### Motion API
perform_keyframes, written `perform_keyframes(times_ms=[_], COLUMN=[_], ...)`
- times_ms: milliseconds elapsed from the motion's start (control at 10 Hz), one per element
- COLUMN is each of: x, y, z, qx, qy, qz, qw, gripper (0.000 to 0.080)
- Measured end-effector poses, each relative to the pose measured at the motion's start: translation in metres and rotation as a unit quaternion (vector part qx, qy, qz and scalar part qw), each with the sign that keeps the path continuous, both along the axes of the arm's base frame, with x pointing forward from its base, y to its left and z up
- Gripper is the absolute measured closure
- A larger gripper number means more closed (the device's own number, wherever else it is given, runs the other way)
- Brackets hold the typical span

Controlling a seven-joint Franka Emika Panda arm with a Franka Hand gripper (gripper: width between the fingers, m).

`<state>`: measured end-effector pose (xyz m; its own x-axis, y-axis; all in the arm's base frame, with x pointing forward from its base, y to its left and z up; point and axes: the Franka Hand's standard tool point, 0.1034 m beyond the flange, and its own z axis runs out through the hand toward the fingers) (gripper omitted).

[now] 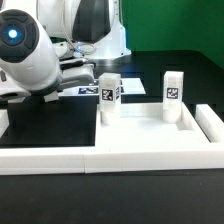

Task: Assemble square table

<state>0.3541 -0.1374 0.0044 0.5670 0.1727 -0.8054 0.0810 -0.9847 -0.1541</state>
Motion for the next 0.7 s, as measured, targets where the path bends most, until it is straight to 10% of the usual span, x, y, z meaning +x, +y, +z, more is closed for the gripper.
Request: perform_keyframes(times_ms=[500, 700], x=[0.001, 0.023], y=[0.002, 0.002], z=[0.005, 0.061], qx=[0.016, 0.064], qy=[0.006, 0.015], qz=[0.017, 0.052], qw=[1.000, 0.996], gripper=[0.0509, 0.0508])
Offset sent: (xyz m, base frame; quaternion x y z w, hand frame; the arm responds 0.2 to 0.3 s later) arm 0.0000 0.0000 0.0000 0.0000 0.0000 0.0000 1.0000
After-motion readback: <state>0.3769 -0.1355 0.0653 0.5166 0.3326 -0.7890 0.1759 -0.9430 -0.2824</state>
